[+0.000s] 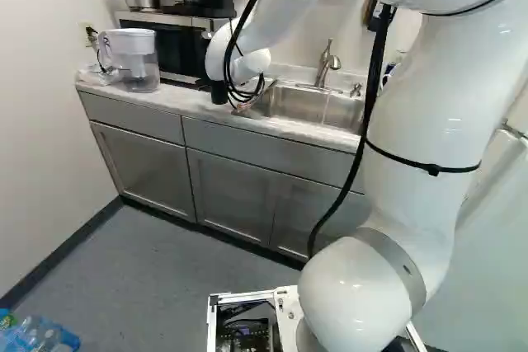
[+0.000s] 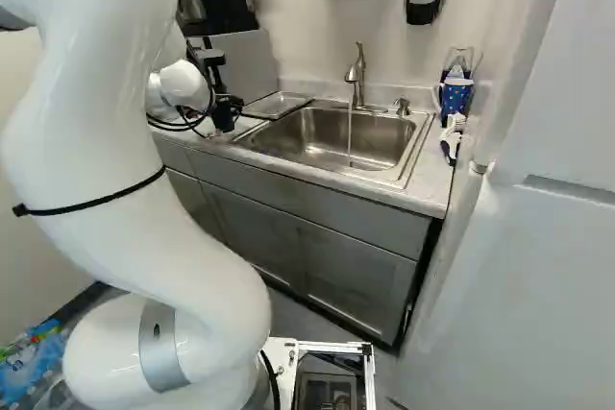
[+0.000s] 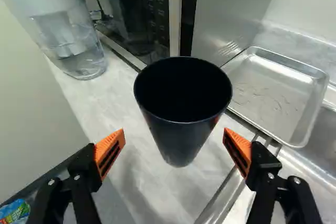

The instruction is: Rinse the cup and place it in the tray

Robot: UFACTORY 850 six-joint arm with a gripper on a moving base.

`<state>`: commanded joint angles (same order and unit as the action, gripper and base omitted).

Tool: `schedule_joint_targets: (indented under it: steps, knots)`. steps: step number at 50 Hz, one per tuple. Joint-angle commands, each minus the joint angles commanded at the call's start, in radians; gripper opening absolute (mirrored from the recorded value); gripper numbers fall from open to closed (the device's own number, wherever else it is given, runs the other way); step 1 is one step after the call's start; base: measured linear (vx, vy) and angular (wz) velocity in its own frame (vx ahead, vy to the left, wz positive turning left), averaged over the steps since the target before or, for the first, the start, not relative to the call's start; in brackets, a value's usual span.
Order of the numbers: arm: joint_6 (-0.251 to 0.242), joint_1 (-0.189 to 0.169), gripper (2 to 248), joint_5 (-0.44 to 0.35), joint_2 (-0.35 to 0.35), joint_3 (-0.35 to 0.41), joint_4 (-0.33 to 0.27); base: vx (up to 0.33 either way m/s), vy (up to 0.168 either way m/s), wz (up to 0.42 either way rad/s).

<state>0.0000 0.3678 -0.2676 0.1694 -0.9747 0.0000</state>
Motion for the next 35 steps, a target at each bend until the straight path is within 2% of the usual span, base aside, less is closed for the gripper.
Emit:
schedule_joint_targets:
  steps: [20,35]
  knots:
    - [0.000,-0.006,247,0.000,0.029,-0.032,0.000,0.000,0.000,0.000]
    - [0.000,0.005,247,0.000,0.058,-0.065,0.000,0.000,0.000,0.000]
